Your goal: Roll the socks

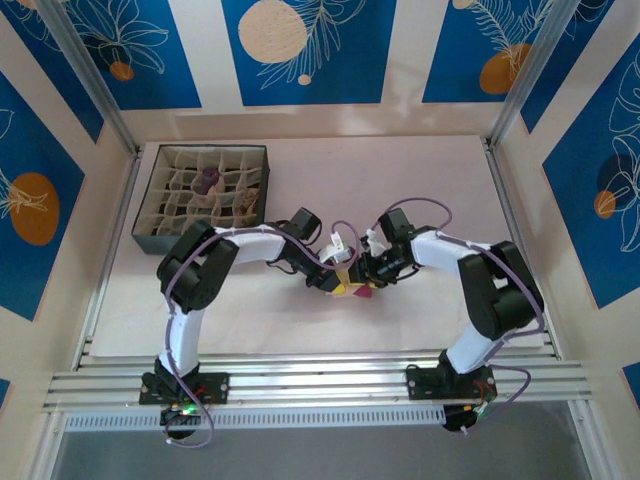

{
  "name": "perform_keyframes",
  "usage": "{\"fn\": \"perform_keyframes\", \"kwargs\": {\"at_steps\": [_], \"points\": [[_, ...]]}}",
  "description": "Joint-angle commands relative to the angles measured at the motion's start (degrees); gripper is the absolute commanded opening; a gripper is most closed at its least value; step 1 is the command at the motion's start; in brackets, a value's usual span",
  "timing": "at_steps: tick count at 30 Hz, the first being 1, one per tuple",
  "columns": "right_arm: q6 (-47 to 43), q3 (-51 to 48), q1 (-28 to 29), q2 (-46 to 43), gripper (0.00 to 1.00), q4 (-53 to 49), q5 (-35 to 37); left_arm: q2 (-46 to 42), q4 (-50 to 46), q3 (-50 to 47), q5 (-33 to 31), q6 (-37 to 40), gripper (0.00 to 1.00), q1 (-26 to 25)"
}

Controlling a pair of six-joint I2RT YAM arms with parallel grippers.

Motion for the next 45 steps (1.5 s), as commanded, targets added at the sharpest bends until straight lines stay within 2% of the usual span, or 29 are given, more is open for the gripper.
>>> {"fn": "perform_keyframes", "kwargs": {"at_steps": [1, 3, 7, 13, 16, 18, 24, 27, 32, 35, 36, 37, 39, 40, 43, 45], "points": [[0.5, 3.4, 0.6, 5.1, 0.18, -4.5, 3.0, 1.4, -2.2, -2.4, -2.5, -3.1, 0.11, 0.0], [0.9, 4.9, 0.6, 7.6, 0.11, -7.2, 4.6, -1.2, 0.6, -4.4, -4.7, -1.6, 0.15, -0.1], [0.8, 5.5, 0.6, 9.7, 0.04, -9.3, 5.9, -8.9, 7.5, -10.1, -11.6, 3.4, 0.22, -1.2], [0.1, 5.1, 0.6, 11.1, 0.01, -9.6, 5.2, -21.4, 22.2, -21.2, -20.2, 11.5, 0.34, -3.8], [-0.1, 5.5, 0.9, 11.1, 0.01, -10.1, 5.5, -26.1, 28.4, -26.3, -25.8, 16.9, 0.36, -6.3], [-0.2, 5.9, 1.0, 11.1, 0.01, -10.9, 6.0, -28.1, 31.4, -28.8, -31.8, 21.6, 0.38, -9.2], [-0.4, 7.4, 1.5, 11.1, 0.01, -12.4, 6.2, -27.1, 34.7, -31.0, -44.9, 29.8, 0.39, -16.0], [-0.6, 8.0, 1.7, 11.4, 0.0, -13.0, 5.8, -24.5, 37.0, -30.9, -48.8, 30.7, 0.4, -17.5], [-0.9, 8.3, 1.8, 11.6, 0.0, -13.5, 5.0, -19.0, 45.1, -31.5, -55.3, 32.4, 0.48, -19.3], [-1.0, 8.6, 1.8, 11.8, 0.01, -13.9, 4.2, -15.0, 46.8, -30.4, -59.0, 32.3, 0.47, -19.4], [-1.1, 8.7, 1.8, 11.9, 0.01, -14.1, 3.9, -14.2, 46.9, -30.1, -59.7, 32.2, 0.45, -19.3], [-1.2, 8.7, 1.8, 11.8, 0.02, -14.2, 3.6, -13.3, 46.5, -29.9, -59.8, 31.9, 0.37, -19.3], [-1.2, 8.6, 1.7, 11.3, 0.08, -14.1, 2.8, -12.9, 43.5, -29.1, -58.0, 31.0, 0.11, -19.3], [-1.1, 8.3, 1.6, 10.6, 0.15, -13.7, 2.2, -13.2, 40.5, -28.5, -56.4, 29.7, 0.0, -19.1], [-0.4, 5.3, 1.0, 5.4, 0.4, -8.1, 0.8, -14.7, 30.7, -25.9, -45.0, 24.7, 0.0, -16.8], [1.1, 2.0, -0.2, -0.1, 0.46, -3.4, 0.6, -15.5, 26.8, -24.8, -36.7, 20.9, 0.0, -14.3]]}}
